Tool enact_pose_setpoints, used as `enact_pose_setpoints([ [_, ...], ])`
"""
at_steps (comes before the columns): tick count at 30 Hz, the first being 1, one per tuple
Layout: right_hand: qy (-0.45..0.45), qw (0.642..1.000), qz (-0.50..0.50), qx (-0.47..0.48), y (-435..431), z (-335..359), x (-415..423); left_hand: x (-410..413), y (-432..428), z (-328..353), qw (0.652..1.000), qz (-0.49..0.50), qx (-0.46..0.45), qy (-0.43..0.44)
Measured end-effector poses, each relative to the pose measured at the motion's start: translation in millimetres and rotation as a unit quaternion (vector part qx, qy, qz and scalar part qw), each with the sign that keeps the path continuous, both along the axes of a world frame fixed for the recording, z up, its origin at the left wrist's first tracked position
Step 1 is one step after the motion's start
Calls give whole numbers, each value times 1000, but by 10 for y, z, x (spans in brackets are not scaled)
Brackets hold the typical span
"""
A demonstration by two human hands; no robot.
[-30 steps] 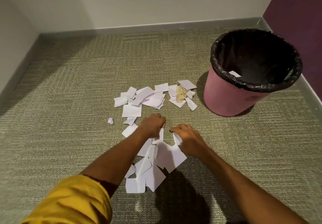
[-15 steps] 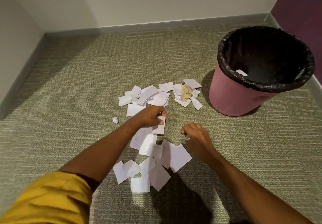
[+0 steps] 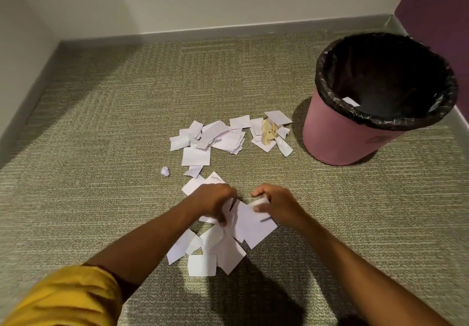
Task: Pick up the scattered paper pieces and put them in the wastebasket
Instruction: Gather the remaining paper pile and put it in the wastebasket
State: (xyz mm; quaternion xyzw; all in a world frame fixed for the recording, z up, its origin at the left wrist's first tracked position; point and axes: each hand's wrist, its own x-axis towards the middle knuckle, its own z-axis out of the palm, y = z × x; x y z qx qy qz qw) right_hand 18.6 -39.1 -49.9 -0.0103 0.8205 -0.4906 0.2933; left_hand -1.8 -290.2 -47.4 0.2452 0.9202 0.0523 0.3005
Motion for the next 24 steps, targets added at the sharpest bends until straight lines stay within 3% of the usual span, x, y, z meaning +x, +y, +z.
enact_pose_setpoints([
  [3,69,976,141,154,-46,-9,78,24,1,3,999,-13,-21,22],
  [6,142,937,196,251,-62,-46,167,39,4,14,998,-26,-40,29],
  [14,162,946,155,234,-5,-126,227,29,13,18,1000,4,-24,11],
  [18,88,976,69,189,79,-63,142,-70,-14,103,988,109,88,-60],
  [21,-39,997,-72,4,170,116,20,-139,9,266,919,274,248,-137],
  [24,-148,954,-200,-166,260,391,-84,-229,105,419,813,401,379,-186],
])
